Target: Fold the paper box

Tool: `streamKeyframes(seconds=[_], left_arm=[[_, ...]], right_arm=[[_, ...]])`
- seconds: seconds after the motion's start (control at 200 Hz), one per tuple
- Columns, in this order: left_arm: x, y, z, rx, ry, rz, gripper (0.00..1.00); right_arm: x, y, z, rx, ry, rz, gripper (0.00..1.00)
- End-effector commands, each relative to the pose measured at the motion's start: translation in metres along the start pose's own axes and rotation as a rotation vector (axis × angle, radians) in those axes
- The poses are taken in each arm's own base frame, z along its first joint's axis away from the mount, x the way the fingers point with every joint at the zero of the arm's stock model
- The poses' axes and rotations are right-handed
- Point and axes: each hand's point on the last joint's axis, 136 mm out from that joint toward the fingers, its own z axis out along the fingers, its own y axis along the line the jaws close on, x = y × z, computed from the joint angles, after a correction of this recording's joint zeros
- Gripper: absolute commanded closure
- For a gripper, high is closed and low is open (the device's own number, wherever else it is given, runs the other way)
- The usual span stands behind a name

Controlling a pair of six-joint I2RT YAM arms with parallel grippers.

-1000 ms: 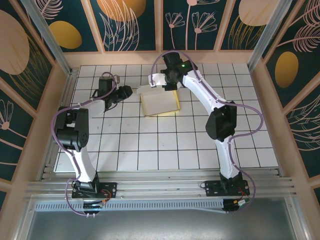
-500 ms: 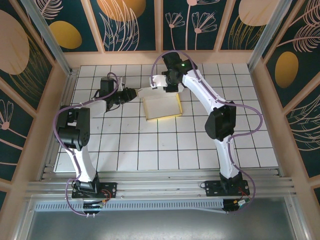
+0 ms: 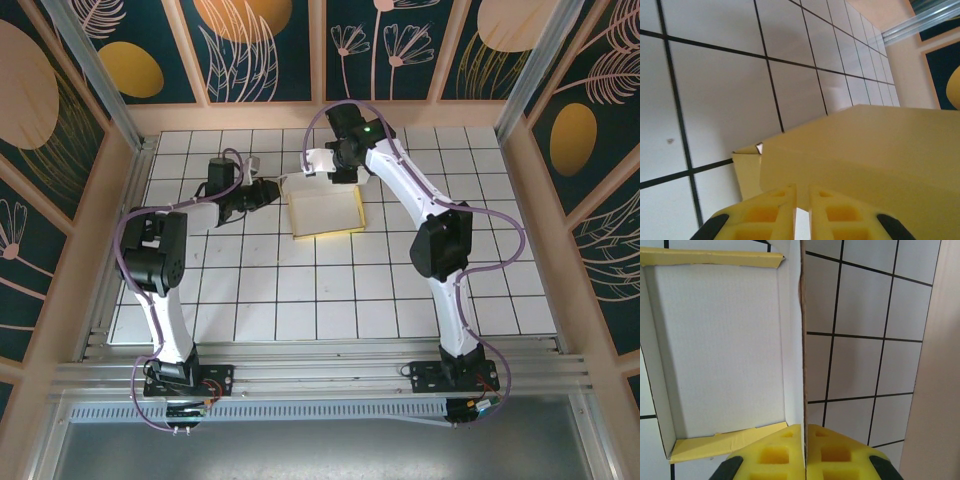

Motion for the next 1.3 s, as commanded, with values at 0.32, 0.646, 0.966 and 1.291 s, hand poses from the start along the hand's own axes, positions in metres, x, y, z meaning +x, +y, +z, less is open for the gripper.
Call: streamKeyframes(seconds=[0.32, 0.646, 0.966, 1.291], left_arm=[[0.021, -0.018, 0.024, 0.108, 0.055, -0.006, 0.86], [0.039, -0.005, 0.03, 0.105, 0.089, -0.054, 0.86], [0.048, -0.007, 0.042, 0.123, 0.126, -0.068, 0.85], [0.06, -0.015, 0.04, 0.139, 0.163, -0.024, 0.83]], right_arm=[[-0.008, -0.007, 0.006, 0.018, -0.031, 0.028, 0.97], [-0.006, -0.004, 0.008, 0.011, -0.023, 0.033, 0.98], [-0.011, -0.005, 0.008, 0.017, -0.03, 0.028, 0.98], [-0.009, -0.005, 0.008, 0.026, -0.022, 0.041, 0.99]])
